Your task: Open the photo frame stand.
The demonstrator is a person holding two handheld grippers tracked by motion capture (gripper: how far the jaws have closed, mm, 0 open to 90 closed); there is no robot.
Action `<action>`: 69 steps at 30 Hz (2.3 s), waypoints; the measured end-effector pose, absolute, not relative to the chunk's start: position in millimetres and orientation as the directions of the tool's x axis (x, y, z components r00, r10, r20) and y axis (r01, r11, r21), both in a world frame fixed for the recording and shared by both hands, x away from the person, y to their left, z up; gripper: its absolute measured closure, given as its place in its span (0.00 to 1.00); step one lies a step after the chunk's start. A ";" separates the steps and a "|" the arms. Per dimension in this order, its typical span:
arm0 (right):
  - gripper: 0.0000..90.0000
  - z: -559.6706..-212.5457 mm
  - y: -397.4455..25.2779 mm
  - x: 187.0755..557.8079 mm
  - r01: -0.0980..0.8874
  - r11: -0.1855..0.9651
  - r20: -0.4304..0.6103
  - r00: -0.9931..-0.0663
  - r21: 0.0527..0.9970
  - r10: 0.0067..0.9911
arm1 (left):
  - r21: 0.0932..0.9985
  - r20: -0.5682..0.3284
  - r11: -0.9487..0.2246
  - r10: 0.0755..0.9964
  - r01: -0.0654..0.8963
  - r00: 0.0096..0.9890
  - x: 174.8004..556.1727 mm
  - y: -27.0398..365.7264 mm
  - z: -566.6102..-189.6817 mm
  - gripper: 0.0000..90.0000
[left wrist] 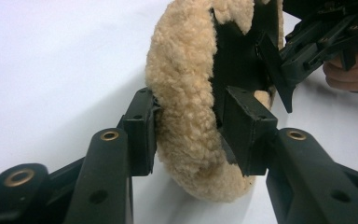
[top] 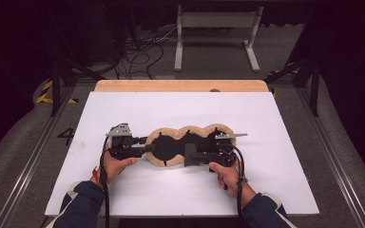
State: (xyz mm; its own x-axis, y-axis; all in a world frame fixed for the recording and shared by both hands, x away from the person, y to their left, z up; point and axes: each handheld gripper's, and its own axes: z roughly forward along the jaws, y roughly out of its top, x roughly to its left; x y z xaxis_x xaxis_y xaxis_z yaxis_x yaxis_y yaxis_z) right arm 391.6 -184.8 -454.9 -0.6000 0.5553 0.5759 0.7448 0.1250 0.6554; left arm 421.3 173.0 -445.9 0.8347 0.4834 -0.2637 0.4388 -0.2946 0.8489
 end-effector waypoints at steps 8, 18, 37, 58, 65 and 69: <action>0.81 -454.1 -183.3 391.0 0.718 0.137 0.543 -0.623 0.683 0.563 | 0.858 -0.196 -0.327 0.505 0.397 0.841 418.5 167.9 -440.3 0.59; 0.83 -453.0 -184.4 386.5 0.707 0.152 0.526 -0.635 0.690 0.566 | 0.882 -0.054 -0.373 0.526 0.287 0.849 393.6 165.4 -433.1 0.65; 0.82 -453.6 -186.9 360.5 0.672 0.203 0.472 -0.673 0.712 0.570 | 0.854 -0.121 -0.408 0.444 0.321 0.888 381.9 158.6 -442.1 0.53; 0.82 -452.5 -185.4 366.1 0.642 0.229 0.409 -0.683 0.732 0.605 | 0.784 0.101 -0.564 0.528 0.260 0.843 381.9 133.3 -453.3 0.58; 0.85 -452.0 -185.8 369.4 0.603 0.256 0.325 -0.684 0.755 0.654 | 0.777 0.162 -0.581 0.557 0.243 0.815 387.1 129.5 -454.0 0.59; 0.84 -453.4 -185.1 370.4 0.601 0.264 0.309 -0.680 0.754 0.665 | 0.772 0.187 -0.591 0.565 0.235 0.804 389.7 127.9 -454.4 0.59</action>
